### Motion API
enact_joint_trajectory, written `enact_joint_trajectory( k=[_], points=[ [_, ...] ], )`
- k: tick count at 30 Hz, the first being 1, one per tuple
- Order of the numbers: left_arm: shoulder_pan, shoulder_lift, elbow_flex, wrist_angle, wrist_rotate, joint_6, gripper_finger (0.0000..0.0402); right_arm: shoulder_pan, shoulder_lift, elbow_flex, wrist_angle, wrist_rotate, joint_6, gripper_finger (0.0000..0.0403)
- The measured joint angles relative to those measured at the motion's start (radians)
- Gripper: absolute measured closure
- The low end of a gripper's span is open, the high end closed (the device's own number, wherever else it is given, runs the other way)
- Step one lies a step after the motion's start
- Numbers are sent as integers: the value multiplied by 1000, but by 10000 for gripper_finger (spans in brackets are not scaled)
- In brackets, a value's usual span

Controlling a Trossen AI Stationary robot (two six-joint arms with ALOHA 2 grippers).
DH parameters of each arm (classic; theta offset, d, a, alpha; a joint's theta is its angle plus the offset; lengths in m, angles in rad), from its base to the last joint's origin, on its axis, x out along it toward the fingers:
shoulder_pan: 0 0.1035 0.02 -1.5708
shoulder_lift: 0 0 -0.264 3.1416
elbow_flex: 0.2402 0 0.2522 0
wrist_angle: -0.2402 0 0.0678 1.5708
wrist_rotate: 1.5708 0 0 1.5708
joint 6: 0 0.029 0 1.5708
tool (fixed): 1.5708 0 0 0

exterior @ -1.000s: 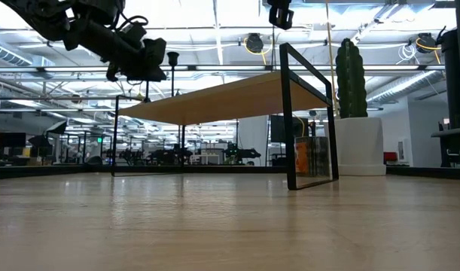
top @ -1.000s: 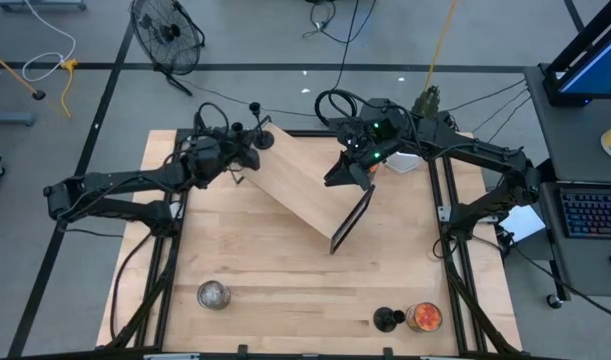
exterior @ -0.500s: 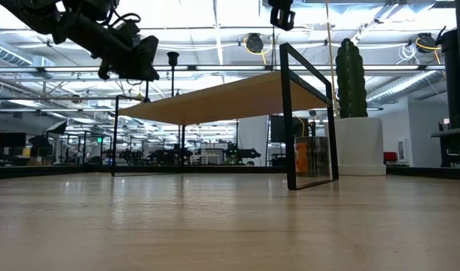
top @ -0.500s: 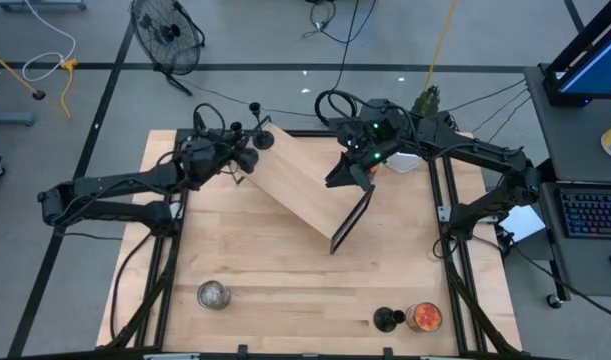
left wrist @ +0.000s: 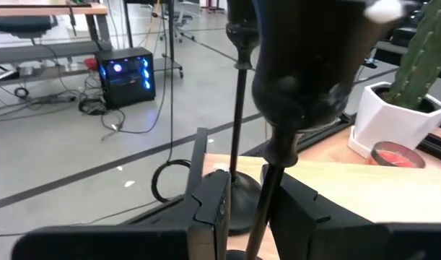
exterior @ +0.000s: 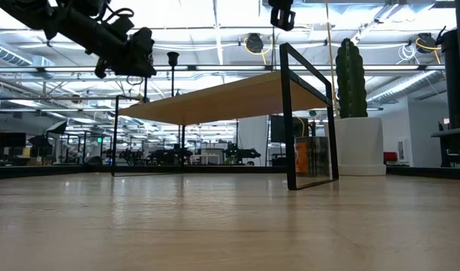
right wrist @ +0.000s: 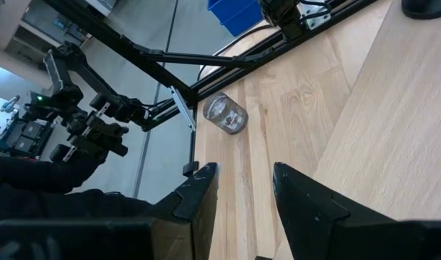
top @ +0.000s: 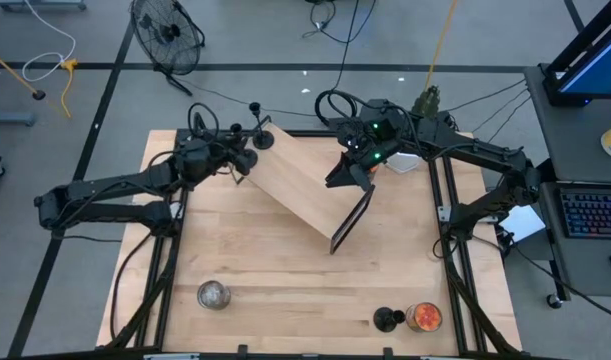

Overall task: Pick & Place candle stick holders
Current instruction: Put the top candle holder on the shelf

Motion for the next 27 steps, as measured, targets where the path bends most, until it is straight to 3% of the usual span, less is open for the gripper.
enact_joint_trajectory(
  k=[27],
  points=[
    [0,0,0,-49,-3,-4,314,0,0,0,2,0,0,275]
  ],
)
